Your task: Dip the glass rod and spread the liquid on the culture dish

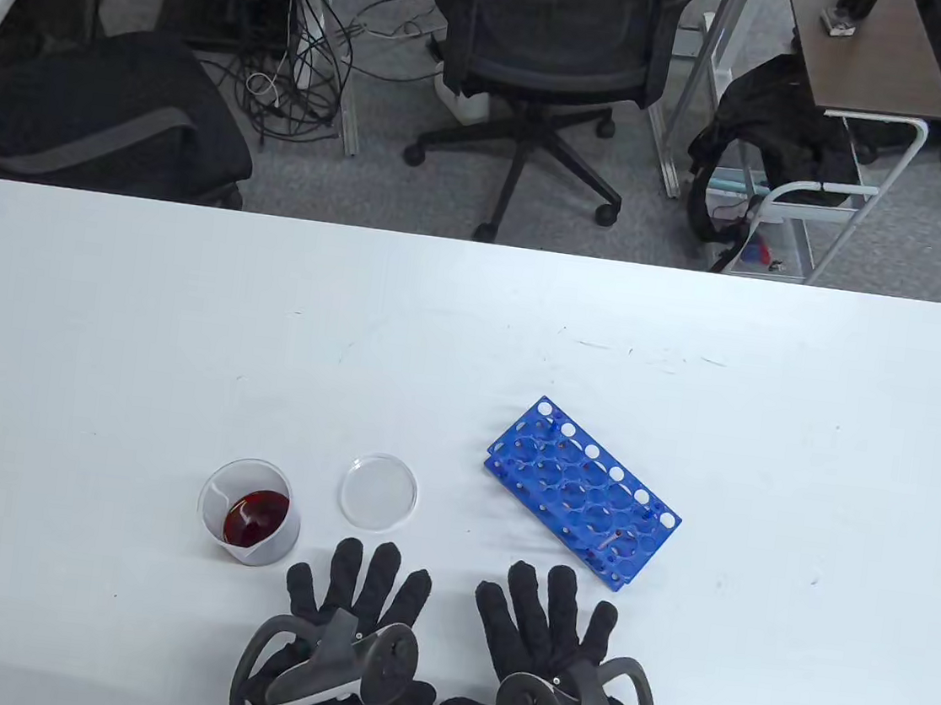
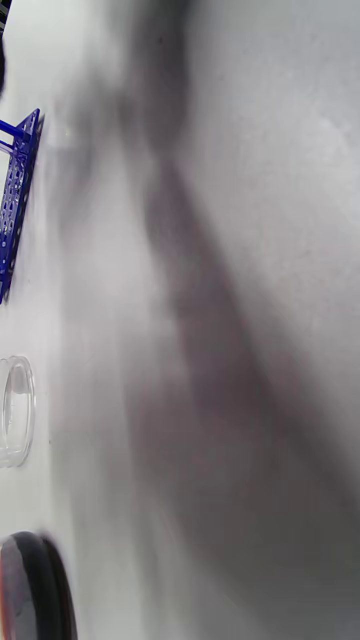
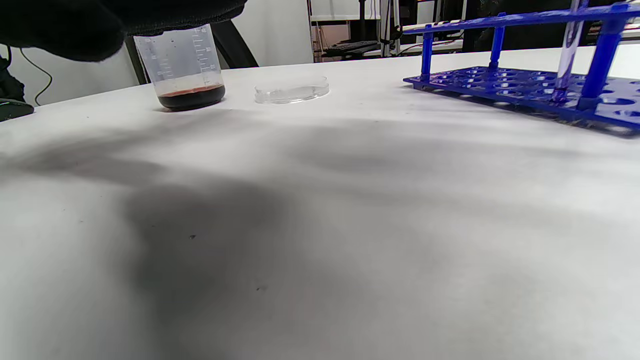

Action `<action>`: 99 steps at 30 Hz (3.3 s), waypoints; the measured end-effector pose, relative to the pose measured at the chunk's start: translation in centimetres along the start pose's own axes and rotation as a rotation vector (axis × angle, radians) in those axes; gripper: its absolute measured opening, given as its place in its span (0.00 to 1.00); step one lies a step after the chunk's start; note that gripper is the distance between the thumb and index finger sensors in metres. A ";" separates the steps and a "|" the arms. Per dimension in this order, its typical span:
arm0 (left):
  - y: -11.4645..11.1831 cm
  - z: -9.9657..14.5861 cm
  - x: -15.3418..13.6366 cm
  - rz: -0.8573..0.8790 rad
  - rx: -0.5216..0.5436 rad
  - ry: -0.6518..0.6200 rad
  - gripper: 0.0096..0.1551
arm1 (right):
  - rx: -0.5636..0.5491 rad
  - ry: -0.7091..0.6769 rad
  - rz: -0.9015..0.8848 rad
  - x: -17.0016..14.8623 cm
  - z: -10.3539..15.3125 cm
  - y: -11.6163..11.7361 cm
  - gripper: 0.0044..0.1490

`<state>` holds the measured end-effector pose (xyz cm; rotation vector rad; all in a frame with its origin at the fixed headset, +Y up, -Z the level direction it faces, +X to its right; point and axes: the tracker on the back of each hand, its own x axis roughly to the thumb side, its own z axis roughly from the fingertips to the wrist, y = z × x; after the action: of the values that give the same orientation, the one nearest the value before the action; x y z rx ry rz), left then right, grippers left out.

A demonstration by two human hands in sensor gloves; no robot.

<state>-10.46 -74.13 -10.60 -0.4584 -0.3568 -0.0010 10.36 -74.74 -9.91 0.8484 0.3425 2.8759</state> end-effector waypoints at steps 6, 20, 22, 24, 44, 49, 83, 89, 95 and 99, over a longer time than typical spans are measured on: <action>0.1 0.1 -0.1 0.006 0.008 0.006 0.64 | 0.007 -0.005 0.004 0.2 0.0 0.0 0.71; 0.1 0.1 0.2 -0.002 0.012 -0.006 0.64 | 0.000 -0.008 -0.001 0.2 0.1 -0.1 0.71; 0.1 0.0 0.0 0.006 0.010 0.002 0.64 | 0.000 -0.009 0.001 0.2 0.1 -0.1 0.71; 0.1 -0.1 -0.1 0.013 0.003 0.011 0.64 | -0.002 -0.010 0.000 0.2 0.1 -0.1 0.71; 4.6 -7.2 -2.9 0.072 0.200 0.259 0.65 | -0.009 -0.013 -0.046 -0.1 0.4 -0.2 0.71; 5.0 -9.9 -4.0 0.048 0.189 0.343 0.65 | -0.017 -0.017 -0.051 -0.2 0.5 -0.3 0.70; 2.3 -10.0 -2.1 -0.215 0.089 0.160 0.61 | -0.026 -0.013 -0.068 -0.7 0.6 -0.7 0.70; 0.8 -7.6 -0.7 -0.258 0.110 0.054 0.62 | -0.019 -0.010 -0.064 -0.7 0.5 -0.8 0.70; -0.7 -5.3 1.4 -0.307 0.118 -0.033 0.62 | -0.009 -0.003 -0.058 -0.8 0.4 -0.8 0.69; -1.6 -4.0 2.4 -0.317 0.131 -0.085 0.63 | 0.006 0.000 -0.045 -0.8 0.3 -0.7 0.69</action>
<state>-7.01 -77.10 -12.41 -0.2687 -0.5073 -0.2654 11.29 -74.18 -10.25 0.8311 0.3659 2.8351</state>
